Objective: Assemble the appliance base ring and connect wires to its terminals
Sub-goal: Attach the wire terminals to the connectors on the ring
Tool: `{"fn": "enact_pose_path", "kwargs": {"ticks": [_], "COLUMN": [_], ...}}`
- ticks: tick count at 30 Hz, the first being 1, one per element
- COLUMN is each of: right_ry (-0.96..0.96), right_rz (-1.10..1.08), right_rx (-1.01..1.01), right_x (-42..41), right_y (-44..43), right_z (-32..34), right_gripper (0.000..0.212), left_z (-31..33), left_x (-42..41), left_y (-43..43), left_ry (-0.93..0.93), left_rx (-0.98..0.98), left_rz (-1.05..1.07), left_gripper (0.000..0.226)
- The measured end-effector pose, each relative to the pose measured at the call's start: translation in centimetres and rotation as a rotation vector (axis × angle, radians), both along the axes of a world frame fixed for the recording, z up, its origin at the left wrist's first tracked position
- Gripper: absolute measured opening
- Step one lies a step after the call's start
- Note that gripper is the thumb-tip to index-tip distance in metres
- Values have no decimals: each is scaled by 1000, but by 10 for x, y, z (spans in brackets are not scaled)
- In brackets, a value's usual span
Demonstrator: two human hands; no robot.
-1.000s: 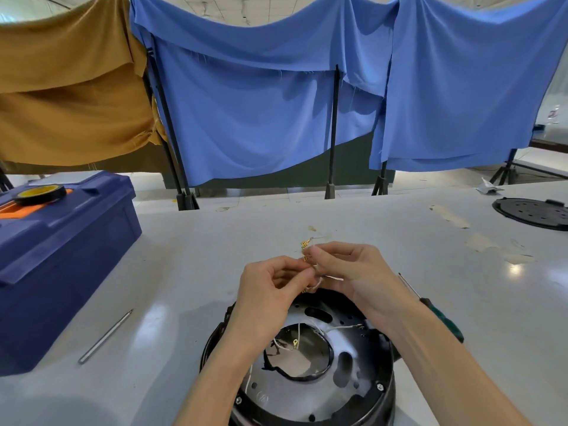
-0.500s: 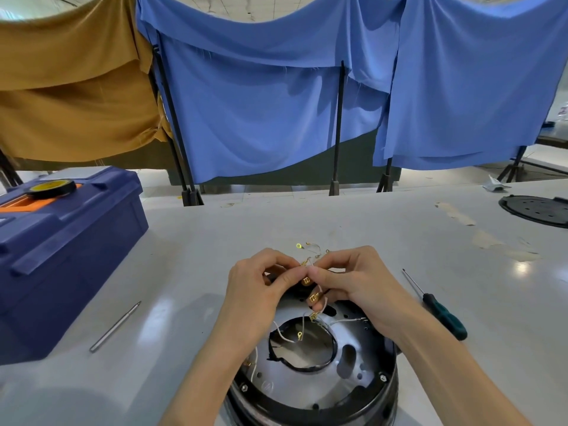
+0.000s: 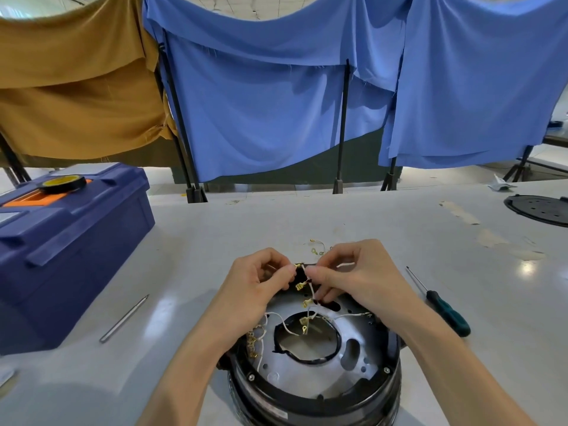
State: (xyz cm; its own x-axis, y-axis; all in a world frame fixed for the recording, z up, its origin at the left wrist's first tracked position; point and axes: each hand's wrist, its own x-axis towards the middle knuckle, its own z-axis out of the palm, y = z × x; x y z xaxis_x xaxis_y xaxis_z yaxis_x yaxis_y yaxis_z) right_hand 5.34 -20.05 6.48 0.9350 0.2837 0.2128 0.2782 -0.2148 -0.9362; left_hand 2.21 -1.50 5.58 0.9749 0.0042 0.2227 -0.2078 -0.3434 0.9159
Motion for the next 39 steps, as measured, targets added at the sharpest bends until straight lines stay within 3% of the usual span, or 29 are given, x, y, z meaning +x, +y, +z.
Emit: {"fn": "enact_pose_path", "kwargs": {"ticks": [2,5,7,11,15,20,25,30,34,39], "right_ry": [-179,-302,-246,45,378,529,582,483,411,468], "right_rz": [-108,-19,82,229,304,321,412,518,462,511], "right_rx": [-96,-239,-223,-53,-92,-197,-224,28,139,-41], "right_x": [1,1,0,0,7,15,21,29,36,28], "right_y": [-3,1,8,12,14,34,43,11,-8,15], "right_z": [6,10,9,9,7,-2,3,39,54,28], "right_gripper": [19,18,5,12,12,12,10,11,17,11], "left_z": [1,3,5,2,-20,-48,-59,-65,-67,-67], "left_x": [-1,-2,-4,-7,-7,-15,-17,-17,-17,-17], "left_y": [4,8,10,19,37,41,36,34,34,32], "left_ry": [4,15,11,17,-64,-63,-65,-71,-79,-79], "left_rx": [19,16,-3,-10,67,126,-34,-121,-137,-170], "left_rz": [-22,-82,-107,-87,272,434,561,608,602,606], "left_gripper": [10,9,9,17,11,8,14,19,21,26]}}
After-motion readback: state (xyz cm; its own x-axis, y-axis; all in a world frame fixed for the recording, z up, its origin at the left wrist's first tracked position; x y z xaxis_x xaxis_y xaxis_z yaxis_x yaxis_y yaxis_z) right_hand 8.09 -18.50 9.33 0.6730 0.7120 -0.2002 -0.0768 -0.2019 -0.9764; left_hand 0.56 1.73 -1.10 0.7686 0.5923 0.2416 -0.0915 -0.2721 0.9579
